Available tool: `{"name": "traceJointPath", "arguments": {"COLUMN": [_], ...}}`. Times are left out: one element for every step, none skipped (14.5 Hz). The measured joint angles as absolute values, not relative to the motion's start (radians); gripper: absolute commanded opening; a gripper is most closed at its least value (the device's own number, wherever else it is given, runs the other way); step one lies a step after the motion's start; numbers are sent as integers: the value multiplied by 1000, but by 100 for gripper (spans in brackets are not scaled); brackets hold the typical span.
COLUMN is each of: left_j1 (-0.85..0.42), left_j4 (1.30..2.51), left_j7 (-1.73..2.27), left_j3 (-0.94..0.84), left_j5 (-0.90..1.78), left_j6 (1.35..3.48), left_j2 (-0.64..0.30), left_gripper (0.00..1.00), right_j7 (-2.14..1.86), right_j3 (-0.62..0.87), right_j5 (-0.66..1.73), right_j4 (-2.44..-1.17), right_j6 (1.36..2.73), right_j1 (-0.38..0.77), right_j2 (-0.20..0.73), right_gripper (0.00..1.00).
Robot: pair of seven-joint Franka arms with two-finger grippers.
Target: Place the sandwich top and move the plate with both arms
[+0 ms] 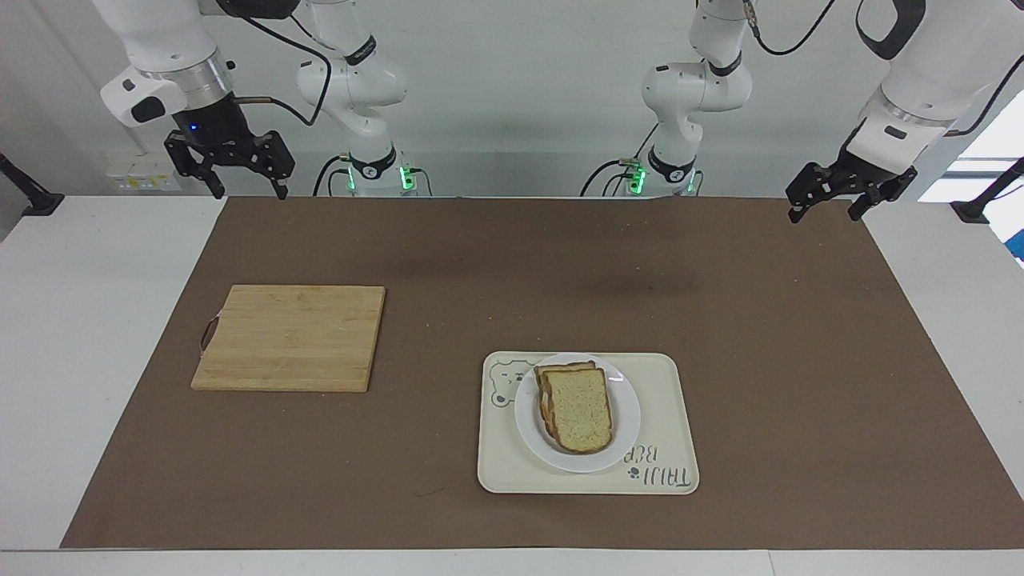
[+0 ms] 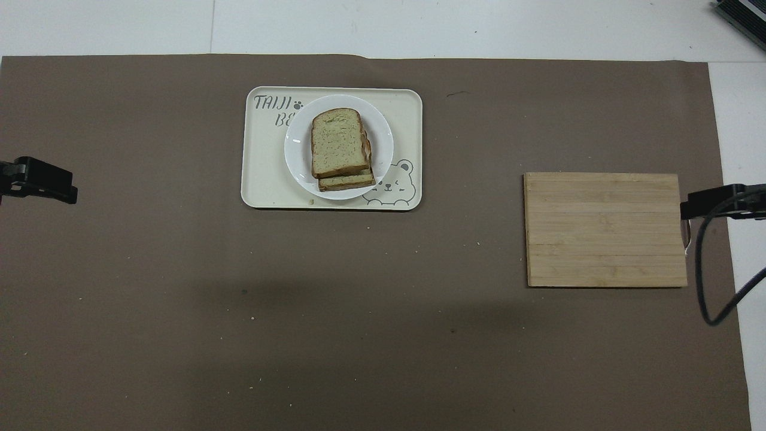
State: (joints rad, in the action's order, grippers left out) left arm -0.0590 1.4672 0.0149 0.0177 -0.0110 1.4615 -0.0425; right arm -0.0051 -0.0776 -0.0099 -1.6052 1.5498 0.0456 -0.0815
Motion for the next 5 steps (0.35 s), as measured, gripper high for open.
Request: {"name": "traceJointPath", "arguments": {"left_j1": [-59,-59,-58,-58,-58], "left_j4": [1467,1467,1467,1467,1467], "left_j7": [15,15,15,14,14], "left_j3": [18,19,20,20,21], "left_j5": [-9,-8,-7,-7,-7], "left_j6": [1462,1462,1462,1462,1462], "left_j2": [-43,-43,-43,-43,-43], "left_gripper": [100,100,100,100,100], "right_j7": [-5,-5,-5,-5,-5], "right_j3": [-78,-78,-78,-78,-78], "right_j5": [-10,-10,-10,-10,-10], "right_j4": [-1605,-1605,-1605,-1605,-1605], "right_j6": [1550,1550,1550,1550,1550], "right_j1": [46,46,46,46,46], "right_j2": [-81,-81,-81,-81,-81], "right_gripper": [100,100,100,100,100]}}
